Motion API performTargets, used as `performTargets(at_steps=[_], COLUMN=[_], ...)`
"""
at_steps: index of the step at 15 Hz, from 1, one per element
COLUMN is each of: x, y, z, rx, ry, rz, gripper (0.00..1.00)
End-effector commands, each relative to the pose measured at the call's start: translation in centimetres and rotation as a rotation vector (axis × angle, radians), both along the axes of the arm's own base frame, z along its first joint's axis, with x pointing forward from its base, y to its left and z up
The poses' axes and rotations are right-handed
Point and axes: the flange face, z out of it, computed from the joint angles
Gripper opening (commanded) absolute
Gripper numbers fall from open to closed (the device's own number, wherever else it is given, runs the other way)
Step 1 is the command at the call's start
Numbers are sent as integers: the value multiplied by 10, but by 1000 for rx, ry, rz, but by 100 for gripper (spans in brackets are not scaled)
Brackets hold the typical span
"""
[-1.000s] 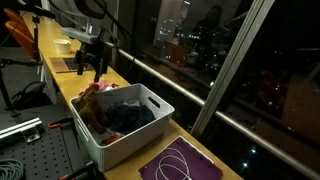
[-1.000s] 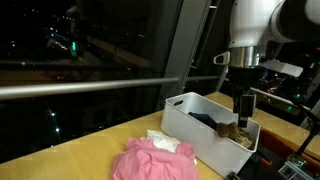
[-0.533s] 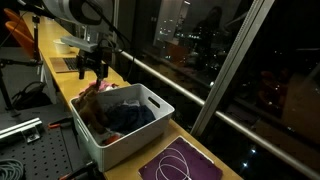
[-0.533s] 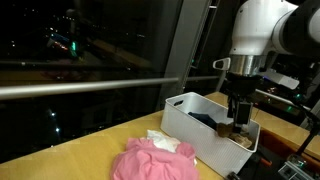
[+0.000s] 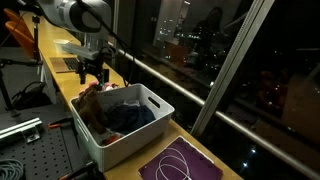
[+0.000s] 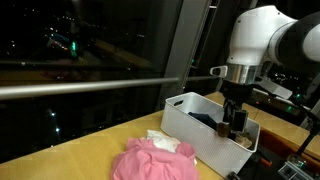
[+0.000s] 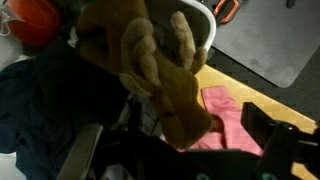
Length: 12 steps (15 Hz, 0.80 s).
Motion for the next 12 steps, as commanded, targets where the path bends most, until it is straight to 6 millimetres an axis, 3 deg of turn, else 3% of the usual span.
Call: performTargets(at_steps=[1, 2, 3, 4, 12], x=[8, 9, 9, 10, 11], y=[-9, -11, -12, -13, -27], z=[-10, -13, -16, -17, -10], rx=[-2, -2, -4, -7, -6], ry=[-9, -6, -2, 1, 9], rz=[19, 17, 15, 13, -13], gripper=[100, 100, 75, 74, 14])
